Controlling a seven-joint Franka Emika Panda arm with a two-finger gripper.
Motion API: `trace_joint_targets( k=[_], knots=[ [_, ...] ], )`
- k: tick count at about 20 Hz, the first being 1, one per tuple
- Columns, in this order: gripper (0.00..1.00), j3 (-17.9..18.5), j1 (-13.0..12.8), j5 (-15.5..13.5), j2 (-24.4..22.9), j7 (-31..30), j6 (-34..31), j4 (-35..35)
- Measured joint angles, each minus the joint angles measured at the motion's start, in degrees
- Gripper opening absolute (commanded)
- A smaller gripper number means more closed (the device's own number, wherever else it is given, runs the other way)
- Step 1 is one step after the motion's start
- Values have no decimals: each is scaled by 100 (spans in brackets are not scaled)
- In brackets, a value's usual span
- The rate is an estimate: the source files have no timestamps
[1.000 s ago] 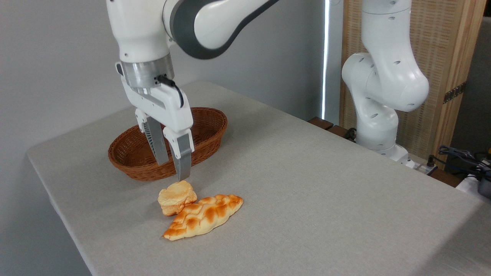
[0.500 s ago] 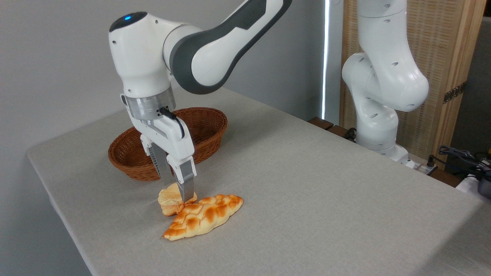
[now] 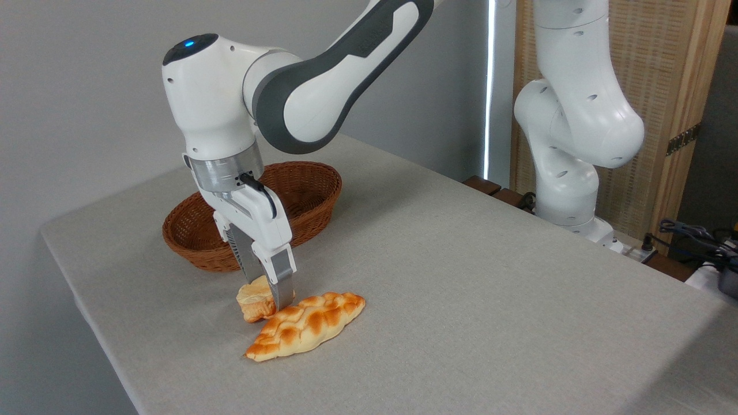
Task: Put bread into the basket
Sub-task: 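Close the gripper on the small round bread roll, then lift the roll and carry it over the woven basket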
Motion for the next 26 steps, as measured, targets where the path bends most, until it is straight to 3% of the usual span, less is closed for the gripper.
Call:
trace_joint_targets(
  k=[4, 10, 26],
  knots=[
    [91, 0, -40, 0, 3, 0, 0, -2],
    [67, 0, -41, 0, 3, 63, 3, -2],
    [66, 8, -38, 0, -1, 132, 7, 2]
  ],
)
